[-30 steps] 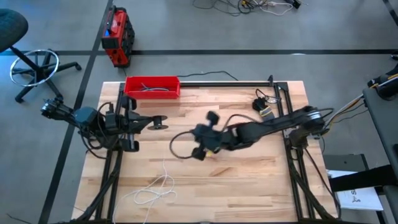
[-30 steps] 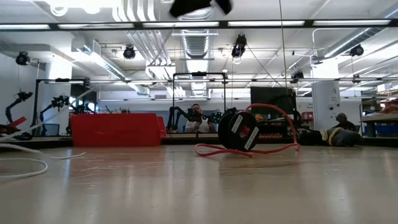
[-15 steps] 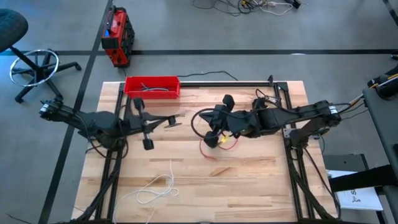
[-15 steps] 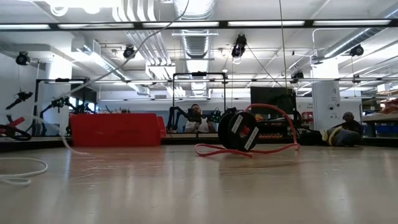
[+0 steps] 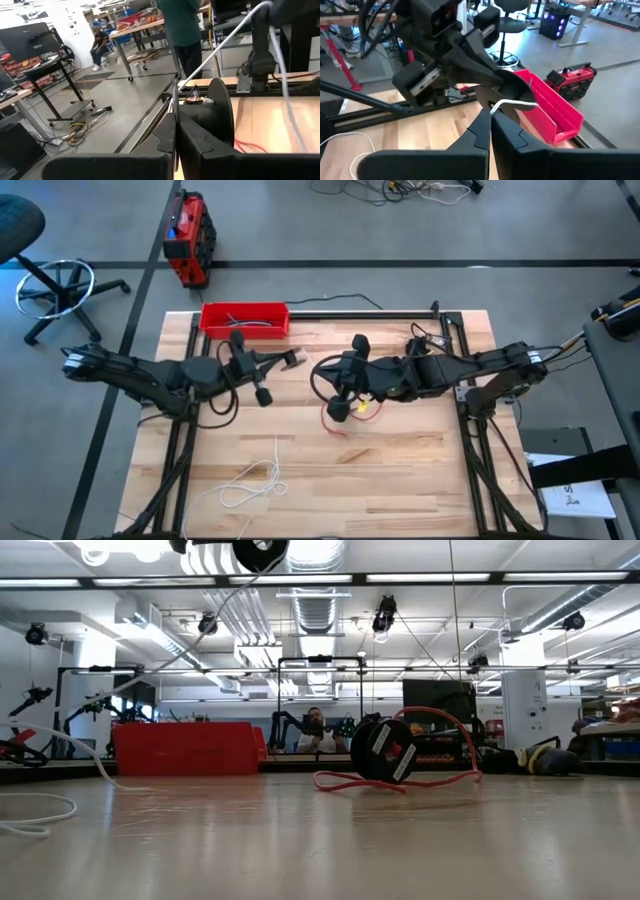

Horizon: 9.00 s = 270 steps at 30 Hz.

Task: Coil cords
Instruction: Coil the white wire onto the black spool

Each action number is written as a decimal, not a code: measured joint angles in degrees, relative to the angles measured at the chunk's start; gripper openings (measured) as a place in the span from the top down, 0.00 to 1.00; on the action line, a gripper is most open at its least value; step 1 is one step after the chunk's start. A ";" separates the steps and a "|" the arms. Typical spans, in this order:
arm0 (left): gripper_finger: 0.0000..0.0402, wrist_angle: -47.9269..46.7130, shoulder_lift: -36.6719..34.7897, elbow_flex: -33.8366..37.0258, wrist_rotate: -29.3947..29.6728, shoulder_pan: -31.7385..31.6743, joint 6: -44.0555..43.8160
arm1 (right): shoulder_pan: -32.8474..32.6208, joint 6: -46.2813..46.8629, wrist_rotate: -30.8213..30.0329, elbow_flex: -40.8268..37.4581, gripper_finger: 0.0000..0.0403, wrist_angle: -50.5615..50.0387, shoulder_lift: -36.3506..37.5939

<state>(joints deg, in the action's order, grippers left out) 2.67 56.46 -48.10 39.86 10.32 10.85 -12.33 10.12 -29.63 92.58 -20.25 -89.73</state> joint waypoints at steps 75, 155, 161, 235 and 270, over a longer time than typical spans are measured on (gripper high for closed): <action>1.00 -6.91 -3.49 0.00 -13.88 -2.81 1.91 | -0.82 6.36 -10.40 0.00 1.00 -19.62 0.82; 1.00 14.31 -21.63 8.13 -42.34 -6.72 -9.90 | -0.24 -7.16 7.57 -0.49 0.56 29.20 -33.58; 1.00 14.28 -22.31 8.13 -42.38 -6.72 -10.59 | 0.09 -6.88 17.96 -0.33 0.59 28.44 -36.64; 1.00 12.81 -22.53 8.24 -41.97 -6.72 -10.92 | 1.02 6.97 14.38 -0.53 0.57 24.40 -46.55; 1.00 12.57 -23.58 8.26 -41.99 -6.74 -8.71 | -1.03 9.48 15.59 -0.96 0.84 15.13 -39.23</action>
<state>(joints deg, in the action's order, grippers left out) 15.25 32.88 -39.83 -2.13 3.58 2.14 -13.36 19.60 -14.03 91.61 -5.12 -128.96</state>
